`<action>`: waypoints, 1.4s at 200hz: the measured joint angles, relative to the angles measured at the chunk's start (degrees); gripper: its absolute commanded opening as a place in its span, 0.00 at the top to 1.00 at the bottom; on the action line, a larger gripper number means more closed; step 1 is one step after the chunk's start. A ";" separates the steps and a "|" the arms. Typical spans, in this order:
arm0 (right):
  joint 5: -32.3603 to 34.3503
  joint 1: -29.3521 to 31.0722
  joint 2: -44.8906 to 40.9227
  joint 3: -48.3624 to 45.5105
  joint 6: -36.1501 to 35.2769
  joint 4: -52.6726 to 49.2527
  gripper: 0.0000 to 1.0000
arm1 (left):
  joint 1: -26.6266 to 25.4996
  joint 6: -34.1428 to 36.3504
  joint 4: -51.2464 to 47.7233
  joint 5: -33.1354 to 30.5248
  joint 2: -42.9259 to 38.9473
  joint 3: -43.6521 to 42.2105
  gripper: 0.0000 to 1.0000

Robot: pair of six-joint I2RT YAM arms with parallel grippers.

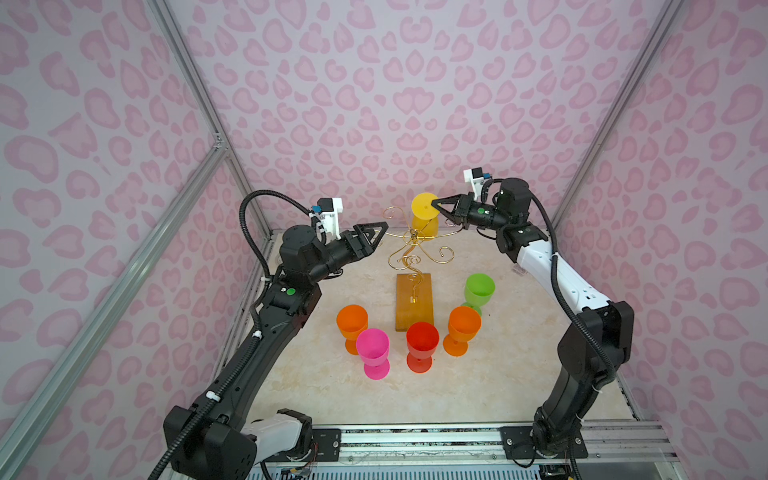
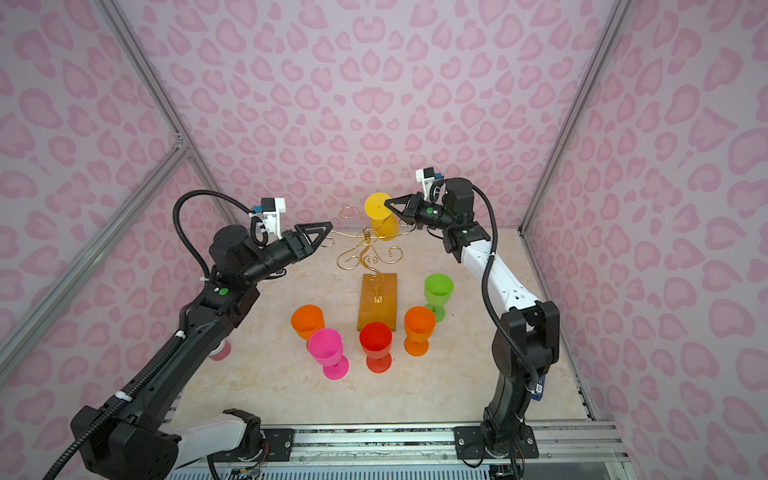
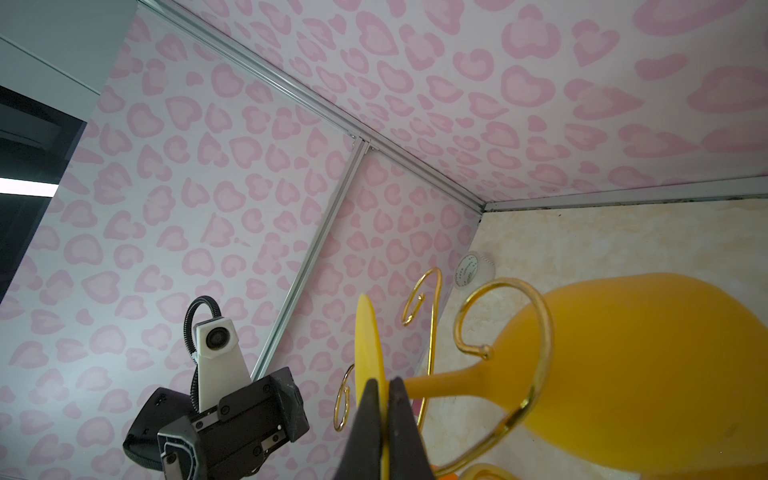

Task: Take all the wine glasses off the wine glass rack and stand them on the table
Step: 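Pull the yellow glass off its hook with the right gripper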

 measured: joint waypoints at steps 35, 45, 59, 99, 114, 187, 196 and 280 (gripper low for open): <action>0.13 -0.07 -0.83 -0.90 -0.96 -0.04 1.00 | 0.00 0.00 0.00 0.00 0.00 0.00 0.25; 0.15 -0.15 -0.98 -1.11 -1.11 -0.04 1.00 | 0.00 0.00 0.00 0.00 0.00 0.00 0.25; 0.17 -0.35 -1.46 -1.81 -1.31 -0.09 1.00 | -0.02 -0.02 0.00 0.00 0.00 0.00 0.25; 0.55 -1.11 -3.13 -4.50 -2.23 -0.42 1.00 | -0.02 -0.02 0.00 0.00 -0.02 0.00 0.25; 0.74 -1.27 -3.45 -5.14 -2.54 -0.46 1.00 | -0.02 -0.02 0.02 0.00 -0.02 -0.09 0.25; 0.76 -1.64 -5.81 -5.51 -3.69 -2.36 1.00 | 0.00 -0.04 0.02 -0.02 -0.15 -0.61 0.25; 0.81 -1.64 -6.12 -5.51 -4.09 -2.82 1.00 | 0.00 -0.04 0.00 -0.02 -0.17 -0.66 0.25; 1.77 -1.18 -7.78 -1.79 -9.66 -11.85 1.00 | 0.00 -0.04 0.02 -0.02 -0.20 -0.74 0.25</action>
